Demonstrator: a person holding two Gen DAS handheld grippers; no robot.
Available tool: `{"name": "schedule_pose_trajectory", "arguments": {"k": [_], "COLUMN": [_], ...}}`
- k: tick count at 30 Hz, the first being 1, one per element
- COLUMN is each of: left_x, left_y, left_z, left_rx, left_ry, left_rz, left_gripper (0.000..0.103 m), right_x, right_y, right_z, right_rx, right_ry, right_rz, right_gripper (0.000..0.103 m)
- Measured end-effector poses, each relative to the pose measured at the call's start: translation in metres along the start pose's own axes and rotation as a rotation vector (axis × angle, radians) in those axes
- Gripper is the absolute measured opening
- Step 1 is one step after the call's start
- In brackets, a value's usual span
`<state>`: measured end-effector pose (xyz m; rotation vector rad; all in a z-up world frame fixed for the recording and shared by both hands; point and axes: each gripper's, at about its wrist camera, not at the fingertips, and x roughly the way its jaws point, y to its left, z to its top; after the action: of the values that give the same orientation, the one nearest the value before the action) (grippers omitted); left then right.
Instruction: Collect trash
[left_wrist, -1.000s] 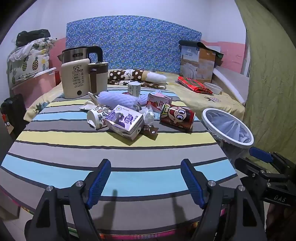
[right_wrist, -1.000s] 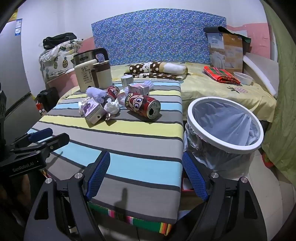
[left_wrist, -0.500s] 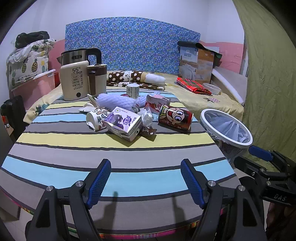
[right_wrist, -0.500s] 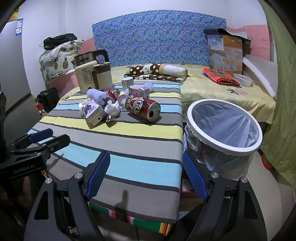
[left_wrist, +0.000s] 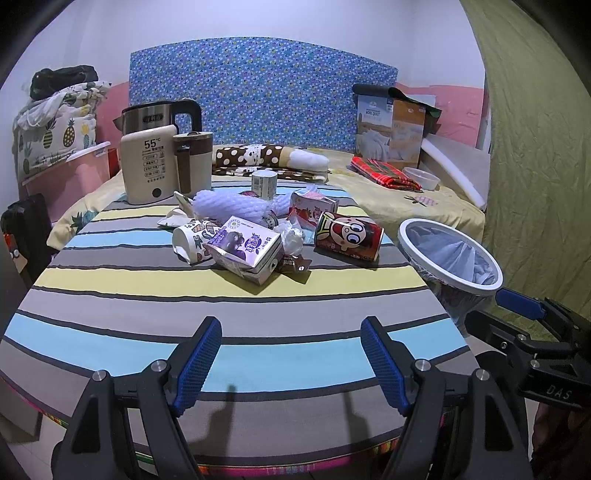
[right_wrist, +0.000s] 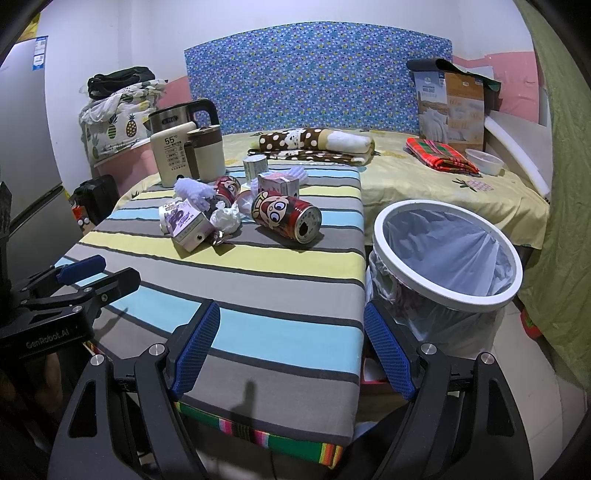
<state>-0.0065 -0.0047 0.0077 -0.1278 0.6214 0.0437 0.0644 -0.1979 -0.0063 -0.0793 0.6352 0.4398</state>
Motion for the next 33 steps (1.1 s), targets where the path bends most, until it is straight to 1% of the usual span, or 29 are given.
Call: {"name": "schedule_pose_trajectory", "arguments": {"k": [33], "left_x": [-0.0038], "left_y": [-0.0029], "left_z": [0.0019], "left_rx": [0.012], "left_ry": [-0.010], "left_rz": [-0.003], "left_gripper": [0.077], "right_x": [-0.0014], "right_y": [0.0006], "right_z": [0.0004], "right_rx": [-0.002], "right_ry": [-0.003], "right_rz": [-0.002], "right_gripper": [0.081]}}
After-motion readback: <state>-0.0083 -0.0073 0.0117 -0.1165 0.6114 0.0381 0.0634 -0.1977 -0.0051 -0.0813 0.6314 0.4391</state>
